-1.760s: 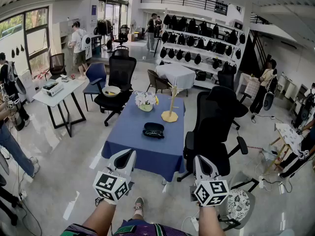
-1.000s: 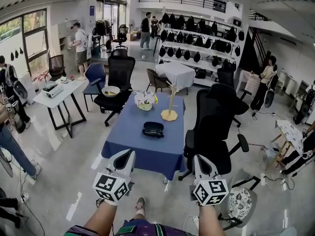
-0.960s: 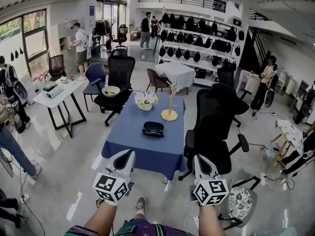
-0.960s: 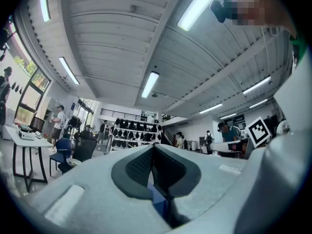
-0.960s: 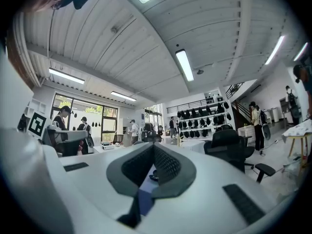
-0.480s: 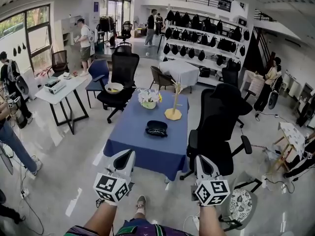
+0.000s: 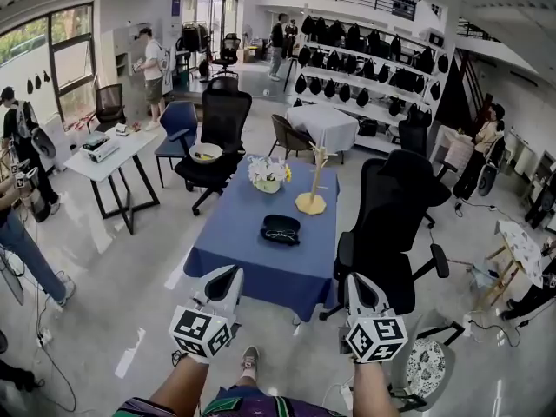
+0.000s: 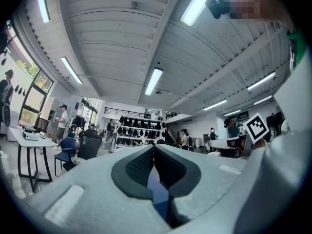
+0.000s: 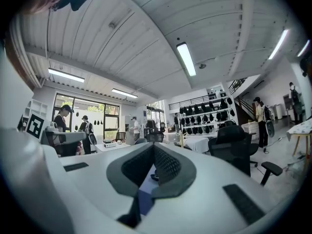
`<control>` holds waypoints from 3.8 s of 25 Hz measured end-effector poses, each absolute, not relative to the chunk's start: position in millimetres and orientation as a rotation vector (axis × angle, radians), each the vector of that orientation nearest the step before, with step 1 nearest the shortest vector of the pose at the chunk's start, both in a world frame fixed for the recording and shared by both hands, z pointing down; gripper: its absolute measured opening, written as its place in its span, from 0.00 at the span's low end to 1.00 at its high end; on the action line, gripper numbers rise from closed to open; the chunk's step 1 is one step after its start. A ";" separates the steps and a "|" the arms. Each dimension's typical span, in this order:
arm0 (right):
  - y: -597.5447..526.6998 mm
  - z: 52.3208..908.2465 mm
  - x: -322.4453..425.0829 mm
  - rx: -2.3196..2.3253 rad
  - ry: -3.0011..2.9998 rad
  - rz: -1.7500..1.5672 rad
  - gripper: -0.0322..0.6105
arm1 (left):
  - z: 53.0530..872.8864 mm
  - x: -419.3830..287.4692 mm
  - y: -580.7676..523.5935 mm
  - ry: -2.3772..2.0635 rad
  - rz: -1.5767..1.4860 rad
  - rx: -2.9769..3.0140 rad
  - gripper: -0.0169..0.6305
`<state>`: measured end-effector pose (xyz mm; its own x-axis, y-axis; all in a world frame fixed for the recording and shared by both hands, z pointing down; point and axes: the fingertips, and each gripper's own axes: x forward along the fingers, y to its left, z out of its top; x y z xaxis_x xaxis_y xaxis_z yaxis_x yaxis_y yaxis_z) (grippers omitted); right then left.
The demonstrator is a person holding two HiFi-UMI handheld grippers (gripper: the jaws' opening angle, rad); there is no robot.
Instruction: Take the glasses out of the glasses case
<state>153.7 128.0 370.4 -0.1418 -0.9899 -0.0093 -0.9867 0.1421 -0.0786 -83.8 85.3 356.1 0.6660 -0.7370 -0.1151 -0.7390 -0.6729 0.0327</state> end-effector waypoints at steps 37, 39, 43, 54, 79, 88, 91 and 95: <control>-115.6 372.1 170.0 -2.086 2.302 -0.142 0.05 | 354.4 -58.4 -171.7 1.202 0.161 -2.912 0.05; -129.8 371.7 169.2 -2.101 2.298 -0.137 0.05 | 356.6 -58.7 -187.5 1.192 0.161 -2.923 0.05; -153.1 366.1 165.3 -2.130 2.288 -0.127 0.05 | 355.6 -61.4 -213.4 1.166 0.165 -2.936 0.05; -185.6 355.6 143.7 -2.149 2.318 -0.085 0.05 | 354.5 -71.4 -256.4 1.140 0.213 -2.965 0.05; -249.6 341.2 175.2 -2.075 2.330 -0.030 0.06 | 344.3 -27.3 -297.5 1.148 0.195 -2.916 0.05; -259.9 360.4 174.3 -2.037 2.440 -0.071 0.17 | 350.1 -19.3 -298.2 1.170 0.178 -2.917 0.05; -267.7 371.3 175.4 -2.042 2.472 -0.088 0.17 | 352.2 -16.8 -302.3 1.174 0.166 -2.907 0.05; -274.8 394.4 178.0 -2.050 2.523 -0.134 0.17 | 360.7 -13.0 -306.0 1.181 0.144 -2.908 0.05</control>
<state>178.0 -274.8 394.4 -0.2020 -0.9696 0.1384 -0.9788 0.2049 0.0068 -13.0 -306.0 360.7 0.7131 -0.6959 -0.0845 -0.6958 -0.7173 0.0352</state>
